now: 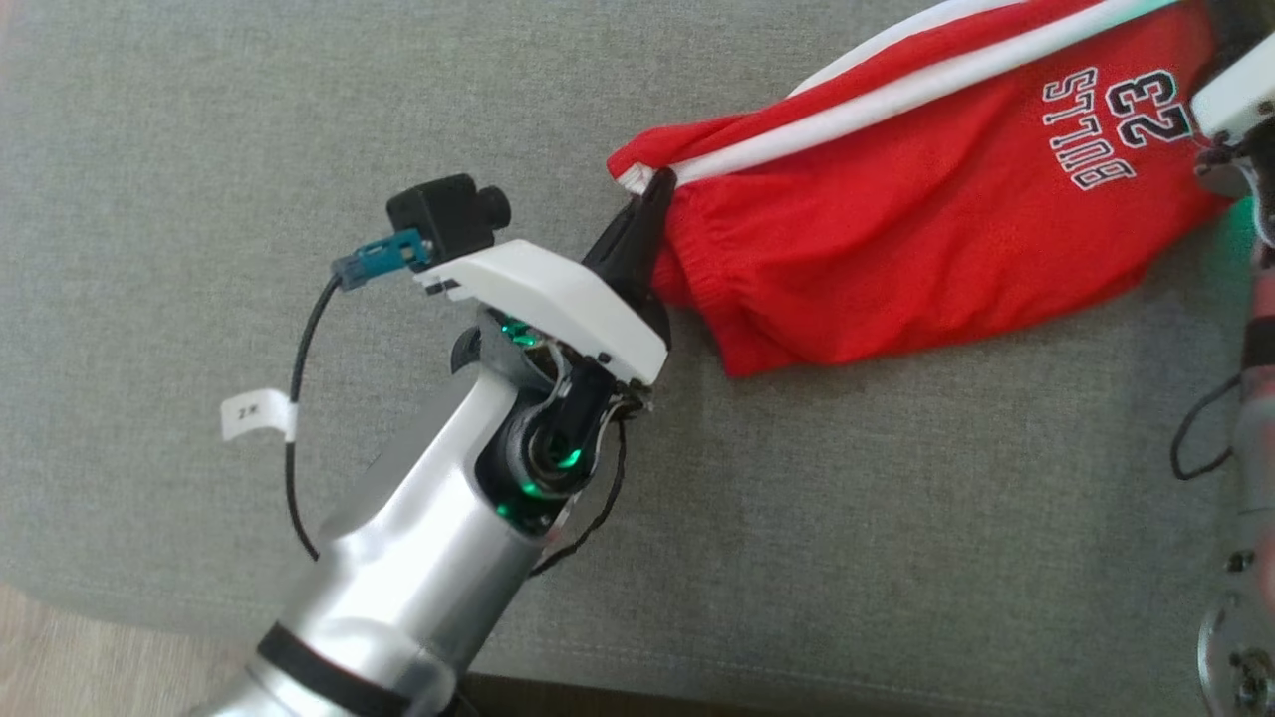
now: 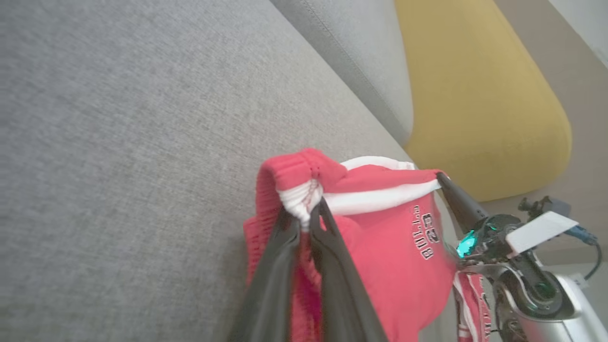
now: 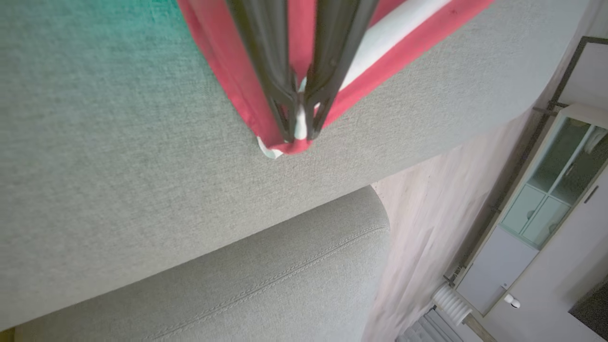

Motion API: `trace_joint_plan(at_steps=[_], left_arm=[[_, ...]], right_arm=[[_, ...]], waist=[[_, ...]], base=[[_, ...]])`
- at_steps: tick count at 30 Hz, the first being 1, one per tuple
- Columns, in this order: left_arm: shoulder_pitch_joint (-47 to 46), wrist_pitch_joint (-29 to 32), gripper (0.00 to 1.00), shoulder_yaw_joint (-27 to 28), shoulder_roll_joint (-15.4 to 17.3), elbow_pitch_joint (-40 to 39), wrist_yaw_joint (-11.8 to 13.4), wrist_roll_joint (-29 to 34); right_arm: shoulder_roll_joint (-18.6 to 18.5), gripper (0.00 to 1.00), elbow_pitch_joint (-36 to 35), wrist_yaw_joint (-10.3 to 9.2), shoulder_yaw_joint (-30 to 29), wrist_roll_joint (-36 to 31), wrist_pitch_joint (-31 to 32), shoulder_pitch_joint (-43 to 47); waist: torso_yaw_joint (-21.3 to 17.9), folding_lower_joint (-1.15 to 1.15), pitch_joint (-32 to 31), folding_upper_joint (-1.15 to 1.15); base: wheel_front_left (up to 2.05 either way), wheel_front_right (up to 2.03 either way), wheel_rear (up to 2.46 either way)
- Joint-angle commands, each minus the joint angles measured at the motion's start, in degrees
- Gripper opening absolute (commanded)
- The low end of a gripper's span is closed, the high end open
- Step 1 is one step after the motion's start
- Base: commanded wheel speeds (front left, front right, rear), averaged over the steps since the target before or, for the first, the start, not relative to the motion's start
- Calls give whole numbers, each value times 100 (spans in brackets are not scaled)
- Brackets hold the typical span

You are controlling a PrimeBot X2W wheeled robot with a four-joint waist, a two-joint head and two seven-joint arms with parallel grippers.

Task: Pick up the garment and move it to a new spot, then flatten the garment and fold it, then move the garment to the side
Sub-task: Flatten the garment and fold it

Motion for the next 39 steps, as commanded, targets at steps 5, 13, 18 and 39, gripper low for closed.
trace_joint_plan(at_steps=[5,13,18,39], left_arm=[[-356,-350,100,-100,61,333,110,228],[-43,-860,100,-536,784,-142,542,1295],[182,-1122,100,-625,1081,-784,1139,2190],[2148,-1188,100,695,270,-1707,547,4936]], right_arm=[[-44,100,128,-4,296,-196,-358,-248],[-943,100,-473,-4,1578,-886,-460,333],[-1293,100,-561,-4,1964,-1096,-81,545],[-991,0,76,-4,991,126,360,683]], waist=[[-80,-1,-46,0],[-272,-1,-239,0],[-207,-1,-211,0],[-134,-1,-498,0]], base=[[0,0,0],[0,0,0],[0,0,0],[0,0,0]])
